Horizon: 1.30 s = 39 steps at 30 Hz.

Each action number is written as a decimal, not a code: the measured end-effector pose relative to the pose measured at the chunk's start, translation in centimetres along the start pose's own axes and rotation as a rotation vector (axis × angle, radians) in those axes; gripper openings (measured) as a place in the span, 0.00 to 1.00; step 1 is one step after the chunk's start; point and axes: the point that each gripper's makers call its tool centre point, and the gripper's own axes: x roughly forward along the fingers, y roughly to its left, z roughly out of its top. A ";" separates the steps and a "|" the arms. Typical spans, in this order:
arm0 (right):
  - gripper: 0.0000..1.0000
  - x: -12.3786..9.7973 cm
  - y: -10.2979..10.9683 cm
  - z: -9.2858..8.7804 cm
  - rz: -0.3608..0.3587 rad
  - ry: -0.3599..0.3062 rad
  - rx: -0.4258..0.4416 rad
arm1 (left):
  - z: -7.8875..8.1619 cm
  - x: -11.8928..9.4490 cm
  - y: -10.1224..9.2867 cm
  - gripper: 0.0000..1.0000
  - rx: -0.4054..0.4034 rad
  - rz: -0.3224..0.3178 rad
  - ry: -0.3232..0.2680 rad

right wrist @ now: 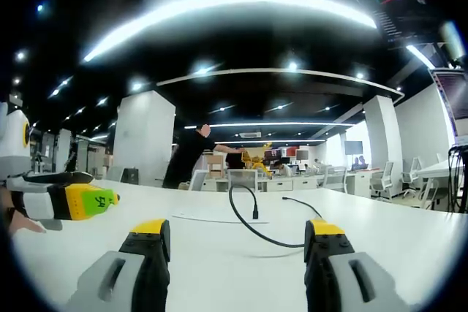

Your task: Locate the USB plug end of the data cable currently connected to the USB port on the desk. Grip the plug, withdraw it from the port, and place it onto the desktop.

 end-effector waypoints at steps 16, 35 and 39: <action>0.75 0.0 -0.6 0.3 -0.018 -0.009 0.032 | -0.1 0.1 -0.2 0.94 -0.001 -0.010 0.009; 0.74 0.8 -0.9 0.7 -0.019 -0.014 0.056 | 0.4 1.5 0.2 0.94 -0.016 -0.013 0.017; 0.74 0.9 -0.9 1.0 -0.018 -0.023 0.049 | 0.7 1.6 0.3 0.94 -0.026 -0.021 0.012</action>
